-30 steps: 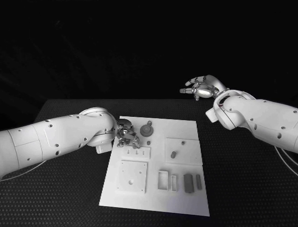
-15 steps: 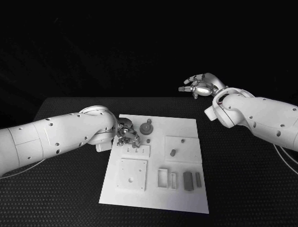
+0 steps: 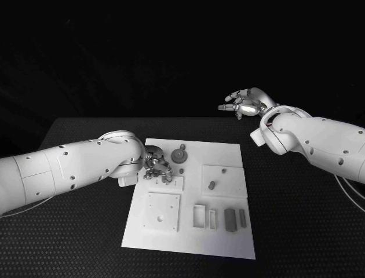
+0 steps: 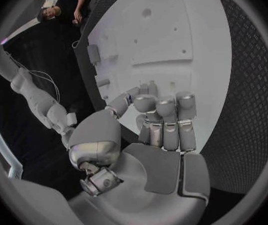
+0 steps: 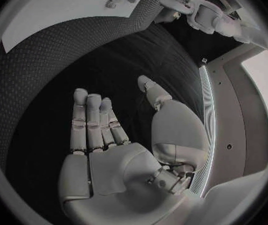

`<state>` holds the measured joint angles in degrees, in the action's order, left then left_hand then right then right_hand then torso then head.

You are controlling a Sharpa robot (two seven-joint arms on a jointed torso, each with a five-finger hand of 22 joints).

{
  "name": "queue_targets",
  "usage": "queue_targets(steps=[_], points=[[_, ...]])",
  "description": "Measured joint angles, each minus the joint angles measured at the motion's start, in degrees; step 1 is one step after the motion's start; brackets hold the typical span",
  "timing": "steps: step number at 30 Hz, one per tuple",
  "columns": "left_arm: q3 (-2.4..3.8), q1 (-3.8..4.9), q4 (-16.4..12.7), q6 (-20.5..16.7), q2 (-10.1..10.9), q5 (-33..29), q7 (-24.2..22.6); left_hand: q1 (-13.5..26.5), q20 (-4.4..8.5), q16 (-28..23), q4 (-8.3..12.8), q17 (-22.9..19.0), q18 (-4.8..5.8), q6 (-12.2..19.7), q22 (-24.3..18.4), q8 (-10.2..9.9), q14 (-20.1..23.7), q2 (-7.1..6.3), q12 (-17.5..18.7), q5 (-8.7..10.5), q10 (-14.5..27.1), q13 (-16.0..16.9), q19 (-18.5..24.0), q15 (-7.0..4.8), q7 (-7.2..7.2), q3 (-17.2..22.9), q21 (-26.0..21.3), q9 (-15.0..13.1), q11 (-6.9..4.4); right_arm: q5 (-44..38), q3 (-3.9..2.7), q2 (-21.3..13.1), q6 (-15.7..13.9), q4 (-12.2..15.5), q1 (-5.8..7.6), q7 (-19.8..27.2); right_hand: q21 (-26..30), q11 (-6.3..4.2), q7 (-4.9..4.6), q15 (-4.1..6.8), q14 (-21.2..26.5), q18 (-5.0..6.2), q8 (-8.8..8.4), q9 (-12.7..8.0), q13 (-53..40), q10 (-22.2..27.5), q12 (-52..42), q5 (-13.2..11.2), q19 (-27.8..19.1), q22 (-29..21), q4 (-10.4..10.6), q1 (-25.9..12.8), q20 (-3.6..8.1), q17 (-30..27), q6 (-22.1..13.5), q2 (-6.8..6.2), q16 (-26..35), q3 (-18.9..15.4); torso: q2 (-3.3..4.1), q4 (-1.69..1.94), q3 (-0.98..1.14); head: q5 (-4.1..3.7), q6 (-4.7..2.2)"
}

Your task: Assemble the parts on the task board

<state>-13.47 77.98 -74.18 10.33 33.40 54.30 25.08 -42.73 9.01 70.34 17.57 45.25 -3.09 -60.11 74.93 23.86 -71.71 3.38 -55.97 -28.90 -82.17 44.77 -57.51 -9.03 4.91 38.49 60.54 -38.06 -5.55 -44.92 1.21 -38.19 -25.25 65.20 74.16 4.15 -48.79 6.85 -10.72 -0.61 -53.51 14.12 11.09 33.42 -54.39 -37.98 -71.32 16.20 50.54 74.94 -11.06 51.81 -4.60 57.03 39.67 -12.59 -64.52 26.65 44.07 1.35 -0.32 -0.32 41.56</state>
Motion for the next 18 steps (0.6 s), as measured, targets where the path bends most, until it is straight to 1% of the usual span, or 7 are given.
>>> queue_targets(steps=[3, 7, 8, 14, 15, 18], points=[[-0.02, 0.0, -0.1, -0.1, 0.0, 0.4, 0.0, 0.7, 0.0, 0.4, 0.4, -0.1, 0.0, -0.1, 0.0, 0.1, 0.0, 0.12, -0.3, -0.55, 0.0, 0.0, 0.0, -0.01, -0.12, 0.4, 0.0, -0.1, 0.0, 0.0, 0.0, 0.1, 0.0, 0.0, 0.0, 0.0, 0.0, -0.21, 0.0, 0.0, 0.0, 0.0, 0.0, 0.0, 0.1, 0.2, 0.0, 0.2, 0.0, 0.0, 0.0, 0.1, 0.0, -0.1, 0.0, 0.09, 0.0, 0.0, -0.01, 0.02, 0.01, -0.01, 0.04], [-0.02, -0.01, -0.2, -0.1, 0.1, 1.0, 0.0, 1.4, 0.0, 0.4, 0.4, -0.2, 0.0, -0.1, 0.0, 0.2, -0.1, 0.0, -0.4, -0.55, 0.0, -0.1, 0.0, -0.06, -0.14, 0.9, 0.0, -0.1, 0.0, 0.0, 0.0, 0.1, 0.1, -0.1, 0.0, 0.0, 0.2, -0.21, 0.06, 0.0, 0.0, 0.08, 0.0, -0.1, 0.3, 0.2, 0.0, 0.2, -0.2, 0.0, 0.0, 0.1, -0.2, -0.2, 0.1, 0.09, 0.0, 0.0, -0.01, 0.03, 0.02, 0.04, 0.09], [-0.02, -0.01, -0.3, -0.2, 0.1, 1.2, 0.0, 1.5, 0.0, 0.4, 0.5, -0.3, 0.0, -0.2, 0.0, 0.2, -0.1, -0.03, -0.6, -0.54, 0.0, -0.1, 0.0, -0.06, -0.19, 1.0, 0.0, -0.1, 0.0, 0.0, 0.0, 0.1, 0.1, -0.1, 0.0, 0.0, 0.2, -0.21, 0.06, -0.14, 0.1, 0.09, 0.0, -0.1, 0.4, 0.2, 0.0, 0.3, -0.2, 0.0, 0.0, 0.3, -0.2, -0.2, 0.1, 0.27, 0.0, 0.0, -0.01, 0.03, 0.02, 0.05, 0.09], [-0.03, -0.04, -0.5, -0.3, 0.1, 2.0, 0.0, 1.8, -0.01, 0.7, 0.5, -0.5, 0.0, -0.2, 0.0, 0.2, -0.1, 0.17, -0.6, 0.97, 0.0, -0.4, 0.0, -0.07, -0.21, 1.9, 0.2, -0.1, 0.0, 0.0, 0.0, 0.1, 0.2, -0.1, -0.01, 0.0, 0.2, -0.07, 0.07, -0.19, 0.2, 0.09, 0.0, -0.2, 0.8, 0.3, -0.3, 1.0, -0.2, 0.0, -0.2, 0.3, -0.21, -0.6, 0.1, 0.33, 0.0, -0.2, -0.02, 0.03, 0.01, 0.1, 0.12], [-0.03, -0.04, -0.5, -0.3, 0.1, 2.1, 0.0, 1.9, -0.01, 0.9, 0.5, -0.6, -0.01, -0.2, 0.0, 0.2, -0.1, 0.21, -0.7, 1.15, 0.0, -0.4, 0.0, -0.07, -0.21, 1.9, 0.2, -0.1, -0.01, 0.0, 0.0, 0.1, 0.2, -0.1, -0.01, 0.0, 0.2, 0.0, 0.07, -0.19, 0.2, 0.09, 0.0, -0.3, 0.9, 0.4, -0.3, 1.3, -0.2, 0.0, -0.3, 0.5, -0.21, -0.6, 0.1, 0.54, 0.0, -0.3, -0.02, 0.03, 0.0, 0.11, 0.12], [-0.03, -0.04, -0.6, -0.1, 0.2, 2.3, 0.0, 2.1, 0.0, 1.1, 0.4, -0.8, -0.01, -0.2, 0.0, 0.8, -0.1, 0.29, -1.0, 1.69, -0.2, -0.5, 0.0, -0.08, -0.22, 2.0, 0.2, -0.1, -0.23, 0.0, 0.0, 0.1, 0.3, -0.1, -0.01, 0.0, 0.2, 0.0, 0.07, -0.19, 0.2, 0.09, 0.0, -0.3, 1.1, 0.4, -0.3, 1.3, -0.2, 0.0, -0.3, 0.5, -0.21, -0.8, 0.1, 0.54, 0.0, -0.3, -0.03, 0.04, 0.0, 0.11, 0.16]])
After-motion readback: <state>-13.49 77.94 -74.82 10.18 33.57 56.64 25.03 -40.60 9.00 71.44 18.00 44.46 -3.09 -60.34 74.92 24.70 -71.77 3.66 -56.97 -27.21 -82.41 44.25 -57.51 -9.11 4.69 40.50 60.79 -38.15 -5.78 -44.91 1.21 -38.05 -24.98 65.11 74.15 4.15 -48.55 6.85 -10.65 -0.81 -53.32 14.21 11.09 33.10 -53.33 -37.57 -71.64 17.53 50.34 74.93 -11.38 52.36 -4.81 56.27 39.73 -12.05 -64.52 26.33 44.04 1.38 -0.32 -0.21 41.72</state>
